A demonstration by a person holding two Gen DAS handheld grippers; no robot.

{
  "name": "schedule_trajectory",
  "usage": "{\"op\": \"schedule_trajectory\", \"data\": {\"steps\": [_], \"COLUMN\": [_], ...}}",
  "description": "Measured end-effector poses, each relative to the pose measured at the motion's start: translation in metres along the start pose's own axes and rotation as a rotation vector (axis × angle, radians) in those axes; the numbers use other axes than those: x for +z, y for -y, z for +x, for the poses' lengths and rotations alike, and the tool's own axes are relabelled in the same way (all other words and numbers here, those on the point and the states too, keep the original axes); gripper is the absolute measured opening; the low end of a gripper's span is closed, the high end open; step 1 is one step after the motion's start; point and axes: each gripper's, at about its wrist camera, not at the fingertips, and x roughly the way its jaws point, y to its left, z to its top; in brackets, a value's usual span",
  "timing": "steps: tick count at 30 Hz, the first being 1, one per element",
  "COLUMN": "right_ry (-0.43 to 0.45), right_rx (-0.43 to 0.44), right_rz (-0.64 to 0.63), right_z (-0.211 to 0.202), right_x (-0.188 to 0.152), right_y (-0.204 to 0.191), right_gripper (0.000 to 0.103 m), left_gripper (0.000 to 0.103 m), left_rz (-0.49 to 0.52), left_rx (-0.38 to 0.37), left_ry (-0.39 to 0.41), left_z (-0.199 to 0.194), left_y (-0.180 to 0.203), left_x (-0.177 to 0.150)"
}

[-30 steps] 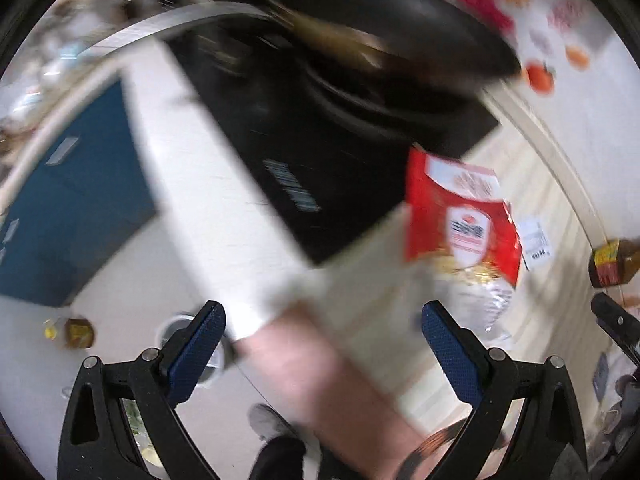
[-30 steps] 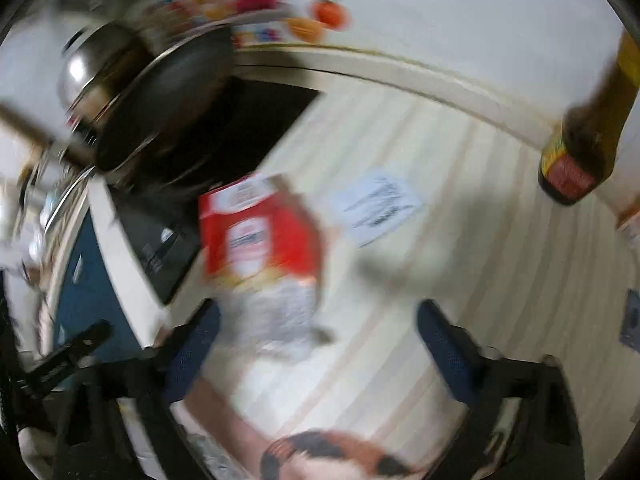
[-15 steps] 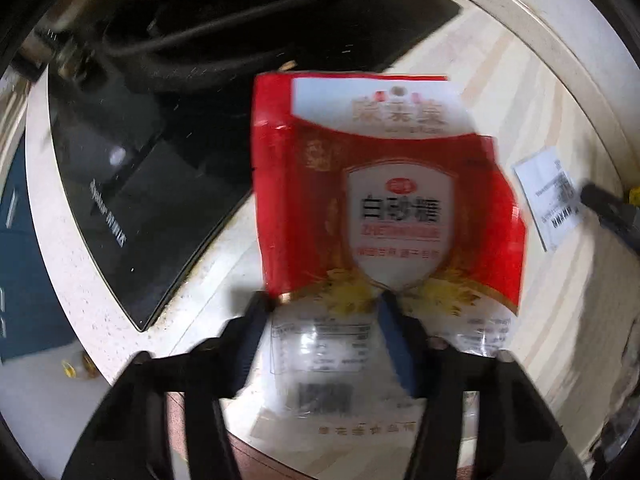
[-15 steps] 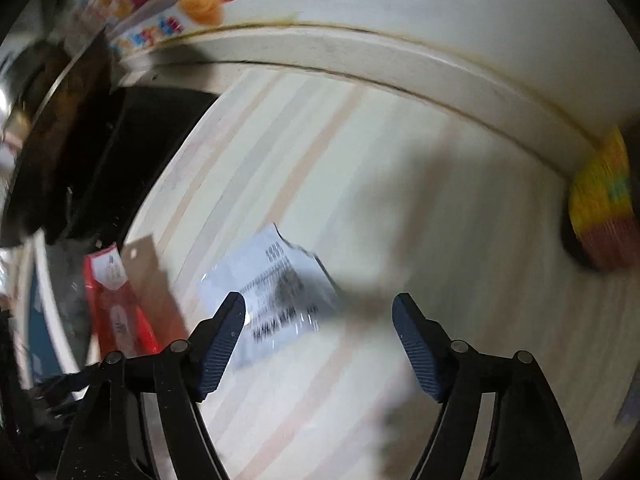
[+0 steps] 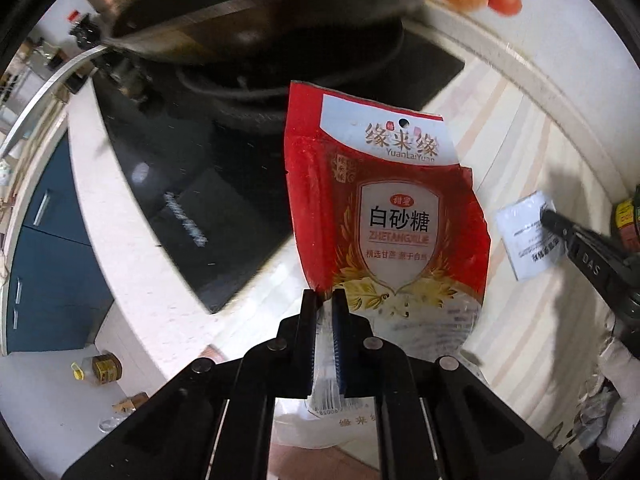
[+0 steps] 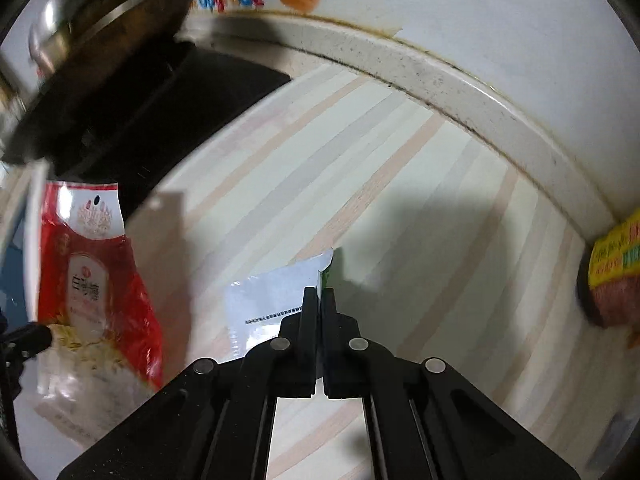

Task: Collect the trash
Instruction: 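Grasp the red sugar bag with the left tool while the right tool grasps the white paper slip, then carry the sugar bag and paper slip over the floor bin with both tools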

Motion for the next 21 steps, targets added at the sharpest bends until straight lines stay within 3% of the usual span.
{"op": "schedule_trajectory", "data": {"steps": [6, 12, 21], "right_ry": [0.045, 0.076, 0.076], "right_rx": [0.109, 0.17, 0.286], "right_rz": [0.078, 0.033, -0.179], "right_z": [-0.042, -0.083, -0.135], "right_x": [-0.005, -0.014, -0.053], "right_y": [0.001, -0.029, -0.154], "right_gripper": [0.001, 0.001, 0.001], "left_gripper": [0.005, 0.005, 0.005], "left_rz": [-0.049, -0.123, -0.318], "left_rx": [-0.005, -0.018, -0.005], "left_ry": [0.086, 0.143, 0.158], "left_z": [-0.049, -0.072, -0.084], "left_y": [-0.036, -0.094, -0.193], "left_x": [-0.016, -0.032, -0.104]}}
